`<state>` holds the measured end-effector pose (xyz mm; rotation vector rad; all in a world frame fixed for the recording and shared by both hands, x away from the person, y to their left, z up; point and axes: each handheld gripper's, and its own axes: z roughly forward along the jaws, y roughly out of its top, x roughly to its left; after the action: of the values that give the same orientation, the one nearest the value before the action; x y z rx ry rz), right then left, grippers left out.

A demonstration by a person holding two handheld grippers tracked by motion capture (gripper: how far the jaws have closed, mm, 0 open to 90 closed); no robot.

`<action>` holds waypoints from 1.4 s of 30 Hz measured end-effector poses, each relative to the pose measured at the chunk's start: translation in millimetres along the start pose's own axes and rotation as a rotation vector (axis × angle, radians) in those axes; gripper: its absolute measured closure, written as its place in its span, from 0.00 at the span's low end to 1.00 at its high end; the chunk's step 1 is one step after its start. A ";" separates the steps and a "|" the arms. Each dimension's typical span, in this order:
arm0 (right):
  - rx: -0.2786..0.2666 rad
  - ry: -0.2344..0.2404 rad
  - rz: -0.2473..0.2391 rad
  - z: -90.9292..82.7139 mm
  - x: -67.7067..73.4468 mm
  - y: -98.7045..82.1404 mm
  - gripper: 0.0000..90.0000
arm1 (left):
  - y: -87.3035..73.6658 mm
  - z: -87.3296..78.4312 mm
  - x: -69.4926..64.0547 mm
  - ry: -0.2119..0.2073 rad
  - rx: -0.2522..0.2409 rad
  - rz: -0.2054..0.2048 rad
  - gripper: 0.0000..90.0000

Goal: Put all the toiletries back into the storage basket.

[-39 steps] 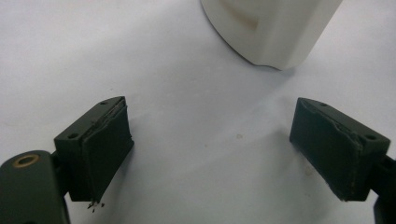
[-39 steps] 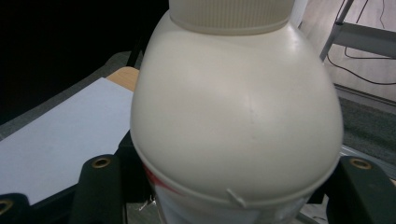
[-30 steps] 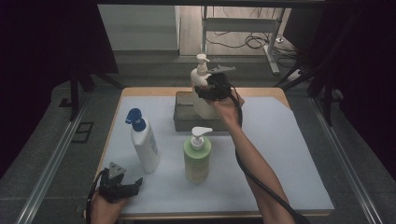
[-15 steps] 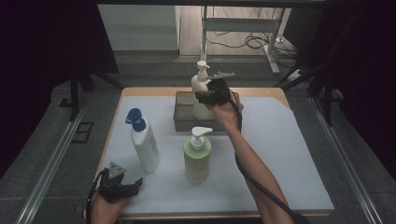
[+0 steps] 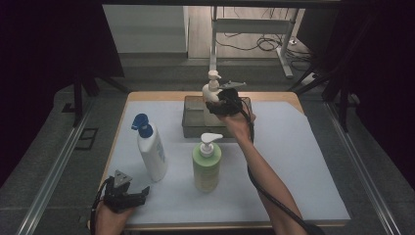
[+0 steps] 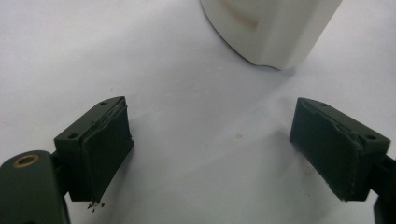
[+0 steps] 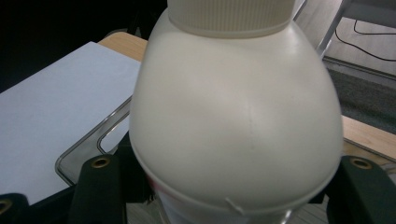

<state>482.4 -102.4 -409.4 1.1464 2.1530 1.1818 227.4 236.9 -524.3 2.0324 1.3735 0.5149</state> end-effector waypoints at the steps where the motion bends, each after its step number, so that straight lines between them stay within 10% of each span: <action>1: 0.001 -0.001 0.001 0.2 -0.2 -1.2 0.42 | 0.0 0.0 0.0 0.000 0.000 0.000 0.14; 42: 0.045 0.072 -0.024 -33.8 -10.9 -35.4 0.42 | 0.0 0.0 -0.1 0.001 0.000 0.000 0.14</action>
<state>449.2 -138.2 -420.8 1.1089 2.2516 1.1868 227.3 236.8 -524.4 2.0324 1.3734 0.5158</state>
